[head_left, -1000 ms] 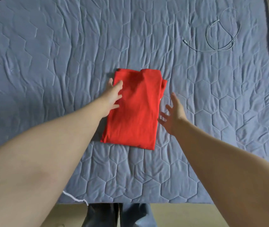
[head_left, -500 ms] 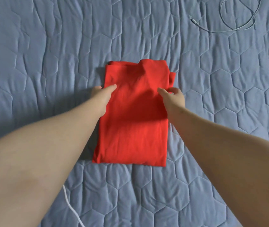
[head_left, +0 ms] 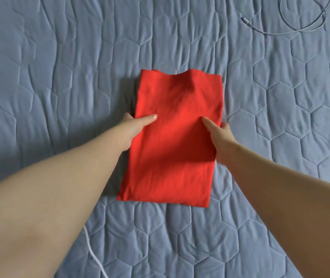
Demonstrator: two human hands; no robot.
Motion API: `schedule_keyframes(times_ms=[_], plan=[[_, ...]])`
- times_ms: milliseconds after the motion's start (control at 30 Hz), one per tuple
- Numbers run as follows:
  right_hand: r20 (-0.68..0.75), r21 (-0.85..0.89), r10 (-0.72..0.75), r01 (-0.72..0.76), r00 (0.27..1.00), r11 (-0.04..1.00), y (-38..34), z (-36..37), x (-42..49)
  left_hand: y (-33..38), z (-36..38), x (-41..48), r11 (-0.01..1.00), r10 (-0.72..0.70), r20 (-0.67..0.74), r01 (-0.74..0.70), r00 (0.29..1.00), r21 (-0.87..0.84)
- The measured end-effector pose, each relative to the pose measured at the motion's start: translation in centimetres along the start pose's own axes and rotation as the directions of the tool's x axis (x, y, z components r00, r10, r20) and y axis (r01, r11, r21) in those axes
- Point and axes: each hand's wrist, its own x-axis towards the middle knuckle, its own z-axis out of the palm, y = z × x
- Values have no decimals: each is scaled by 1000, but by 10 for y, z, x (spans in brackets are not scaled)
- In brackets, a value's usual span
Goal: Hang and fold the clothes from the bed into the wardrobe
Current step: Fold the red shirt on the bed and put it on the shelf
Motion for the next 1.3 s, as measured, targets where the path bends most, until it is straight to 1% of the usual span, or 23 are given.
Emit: schedule_keyframes(times_ms=[67, 133, 200, 267, 367, 467, 600, 700, 767, 833, 967, 1067, 1133, 1233, 1300], plan=[[69, 12, 117, -118, 991, 993, 12, 4, -5, -16, -1, -3, 996, -89, 29, 89, 996, 4], [108, 0, 175, -176, 979, 984, 17, 4, -7, -25, -4, -6, 989, -143, 82, 146, 986, -22], [100, -14, 194, -194, 976, 981, 14, 2, -9, -24, -7, -10, 983, -169, 138, 176, 976, -43], [98, 17, 174, -176, 980, 984, 6, 1, -12, -17, -9, -14, 984, -154, 152, 166, 976, -67], [117, 111, 112, -125, 987, 986, -16, 1, -24, 3, -14, -24, 985, -69, 103, 84, 992, -148], [133, 165, 48, -70, 990, 984, -48, 0, -44, 32, -25, -42, 969, 50, 106, -23, 993, -245], [106, 245, -89, 61, 990, 968, -89, -4, -78, 65, -42, -72, 937, 216, 32, -198, 976, -289], [65, 289, -164, 138, 984, 947, -100, -8, -102, 72, -47, -93, 903, 318, -20, -309, 948, -300], [51, 240, -162, 145, 986, 960, -89, -11, -114, 58, -48, -102, 927, 291, -54, -295, 955, -231], [47, 179, -127, 117, 991, 977, -66, -17, -120, 35, -45, -108, 961, 235, -57, -240, 970, -136], [36, 49, -8, 7, 999, 999, -1, -23, -125, -35, -35, -113, 990, 134, -62, -136, 989, -24], [18, -61, 63, -62, 998, 996, 49, -27, -127, -90, -27, -115, 999, 31, -71, -28, 997, 36], [20, -97, 113, -111, 993, 989, 72, -29, -129, -115, -28, -118, 997, -15, -60, 20, 998, 76], [29, -127, 151, -146, 988, 981, 87, -27, -129, -132, -29, -117, 993, -24, 3, 23, 1000, 115], [18, -129, 136, -133, 991, 983, 87, -24, -125, -128, -27, -115, 996, 4, 32, -7, 999, 84]])
